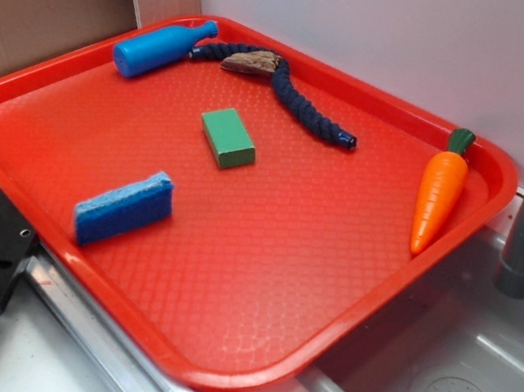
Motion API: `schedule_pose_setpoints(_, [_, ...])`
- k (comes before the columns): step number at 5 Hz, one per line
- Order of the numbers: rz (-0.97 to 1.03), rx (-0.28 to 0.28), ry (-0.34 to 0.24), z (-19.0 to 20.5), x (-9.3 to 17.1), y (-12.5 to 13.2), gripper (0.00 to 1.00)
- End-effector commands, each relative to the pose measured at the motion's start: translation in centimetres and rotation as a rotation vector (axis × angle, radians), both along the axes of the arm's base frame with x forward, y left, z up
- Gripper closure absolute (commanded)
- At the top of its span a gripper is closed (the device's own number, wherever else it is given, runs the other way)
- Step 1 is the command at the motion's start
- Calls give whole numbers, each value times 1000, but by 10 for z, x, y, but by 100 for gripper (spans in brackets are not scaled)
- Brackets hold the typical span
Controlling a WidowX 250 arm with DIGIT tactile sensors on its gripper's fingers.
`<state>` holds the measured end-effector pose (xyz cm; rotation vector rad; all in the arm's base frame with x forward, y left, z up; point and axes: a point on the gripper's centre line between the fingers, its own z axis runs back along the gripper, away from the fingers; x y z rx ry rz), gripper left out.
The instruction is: Grab the blue bottle.
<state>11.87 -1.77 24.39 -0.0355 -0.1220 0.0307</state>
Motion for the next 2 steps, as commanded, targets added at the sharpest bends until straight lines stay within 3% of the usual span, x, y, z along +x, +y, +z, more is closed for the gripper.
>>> schedule_pose_setpoints(1, [0, 0, 0, 0, 0, 0, 0])
schedule_pose_setpoints(2, [71, 76, 29, -50, 42, 49, 0])
